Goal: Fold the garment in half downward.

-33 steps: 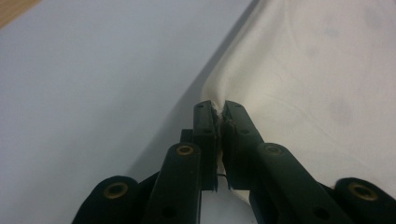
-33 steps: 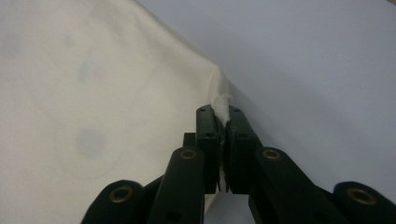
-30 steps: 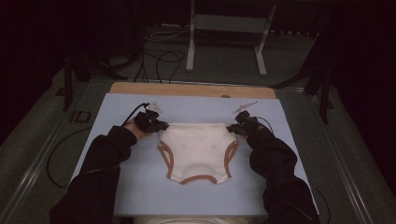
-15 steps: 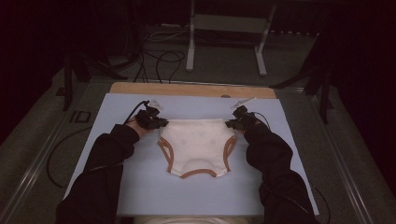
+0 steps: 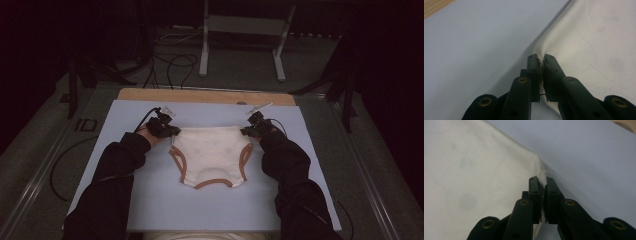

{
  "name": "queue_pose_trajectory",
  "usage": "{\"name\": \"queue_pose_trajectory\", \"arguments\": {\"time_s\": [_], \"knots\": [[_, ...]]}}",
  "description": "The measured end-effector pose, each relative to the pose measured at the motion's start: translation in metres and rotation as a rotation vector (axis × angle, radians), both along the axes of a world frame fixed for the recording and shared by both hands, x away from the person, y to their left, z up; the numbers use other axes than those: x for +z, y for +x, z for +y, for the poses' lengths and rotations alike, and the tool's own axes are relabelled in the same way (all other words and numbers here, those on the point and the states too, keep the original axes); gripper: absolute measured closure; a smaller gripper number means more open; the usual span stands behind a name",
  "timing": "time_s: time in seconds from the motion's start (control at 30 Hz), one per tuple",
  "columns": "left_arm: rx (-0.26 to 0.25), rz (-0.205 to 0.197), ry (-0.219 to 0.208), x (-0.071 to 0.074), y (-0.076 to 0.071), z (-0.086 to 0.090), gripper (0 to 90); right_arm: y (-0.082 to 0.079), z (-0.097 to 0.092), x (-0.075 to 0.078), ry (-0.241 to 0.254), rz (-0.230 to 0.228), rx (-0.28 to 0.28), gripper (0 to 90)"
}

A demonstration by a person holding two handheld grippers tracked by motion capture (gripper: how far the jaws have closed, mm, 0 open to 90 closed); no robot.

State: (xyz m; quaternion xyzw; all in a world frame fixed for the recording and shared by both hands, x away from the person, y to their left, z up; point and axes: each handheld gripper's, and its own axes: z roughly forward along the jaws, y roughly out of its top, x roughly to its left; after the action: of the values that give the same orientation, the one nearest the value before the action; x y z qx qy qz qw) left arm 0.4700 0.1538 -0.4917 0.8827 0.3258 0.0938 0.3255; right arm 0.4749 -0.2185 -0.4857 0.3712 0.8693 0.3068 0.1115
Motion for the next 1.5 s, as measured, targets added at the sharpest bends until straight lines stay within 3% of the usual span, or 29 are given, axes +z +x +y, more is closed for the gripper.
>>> {"name": "queue_pose_trajectory", "arguments": {"time_s": [0.13, 0.2, 0.27, 0.3, 0.33, 0.37, 0.4, 0.43, 0.6, 0.67, 0.8, 0.9, 1.0, 1.2, 1.23, 1.33, 1.37, 1.5], "knots": [[-0.006, -0.008, 0.006, 0.002, 0.001, -0.001, 84.3, 0.002, 0.0, 0.0, 0.01, -0.004, -0.003, 85.6], [0.0, -0.008, -0.006, 0.003, 0.001, -0.001, 82.6, 0.003, -0.001, -0.001, 0.012, 0.012, -0.014, 81.4], [0.01, -0.026, -0.01, 0.004, 0.001, 0.0, 69.0, 0.004, -0.002, -0.001, 0.022, 0.018, -0.025, 78.5], [0.037, -0.041, -0.012, 0.005, 0.001, 0.001, 59.7, 0.004, -0.003, -0.002, 0.02, 0.014, -0.035, 67.9], [0.037, -0.041, -0.012, 0.005, 0.001, 0.001, 54.8, 0.004, -0.003, -0.002, 0.02, 0.014, -0.035, 67.9], [0.056, -0.041, -0.018, 0.007, 0.001, 0.003, 50.4, 0.004, -0.004, -0.003, 0.013, 0.008, -0.048, 57.4], [0.056, -0.041, -0.018, 0.007, 0.001, 0.003, 46.3, 0.004, -0.004, -0.003, 0.013, 0.008, -0.048, 57.4], [0.064, -0.029, -0.026, 0.009, 0.001, 0.005, 42.4, 0.004, -0.006, -0.002, 0.031, 0.008, -0.066, 49.5], [0.076, -0.027, -0.052, 0.014, -0.001, 0.008, 29.5, 0.003, -0.009, 0.002, 0.041, 0.01, -0.078, 39.0], [0.075, -0.013, -0.064, 0.016, -0.003, 0.008, 19.7, 0.002, -0.01, 0.003, 0.052, 0.009, -0.075, 36.0], [0.049, -0.016, -0.092, 0.02, -0.007, 0.012, 10.0, -0.001, -0.012, 0.006, 0.063, 0.013, -0.071, 26.9], [0.034, -0.031, -0.134, 0.024, -0.014, 0.013, 3.3, -0.002, -0.013, 0.008, 0.095, 0.013, -0.078, 15.1], [0.012, -0.03, -0.143, 0.028, -0.021, 0.013, 0.0, -0.002, -0.013, 0.011, 0.126, 0.017, -0.065, 14.4], [-0.013, -0.044, -0.161, 0.038, -0.031, 0.016, 0.0, -0.006, -0.007, 0.014, 0.12, 0.006, -0.037, 13.6], [-0.039, -0.034, -0.193, 0.04, -0.035, 0.019, 0.0, -0.007, -0.004, 0.016, 0.108, -0.012, -0.026, 13.3], [-0.054, -0.025, -0.186, 0.041, -0.039, 0.02, 0.0, -0.009, -0.002, 0.017, 0.113, -0.014, -0.019, 12.6], [-0.08, -0.036, -0.165, 0.042, -0.045, 0.018, 0.0, -0.011, 0.001, 0.018, 0.119, -0.012, -0.01, 11.9], [-0.113, -0.021, -0.187, 0.045, -0.052, 0.017, 0.0, -0.014, 0.01, 0.021, 0.1, -0.011, 0.027, 10.8]]}}
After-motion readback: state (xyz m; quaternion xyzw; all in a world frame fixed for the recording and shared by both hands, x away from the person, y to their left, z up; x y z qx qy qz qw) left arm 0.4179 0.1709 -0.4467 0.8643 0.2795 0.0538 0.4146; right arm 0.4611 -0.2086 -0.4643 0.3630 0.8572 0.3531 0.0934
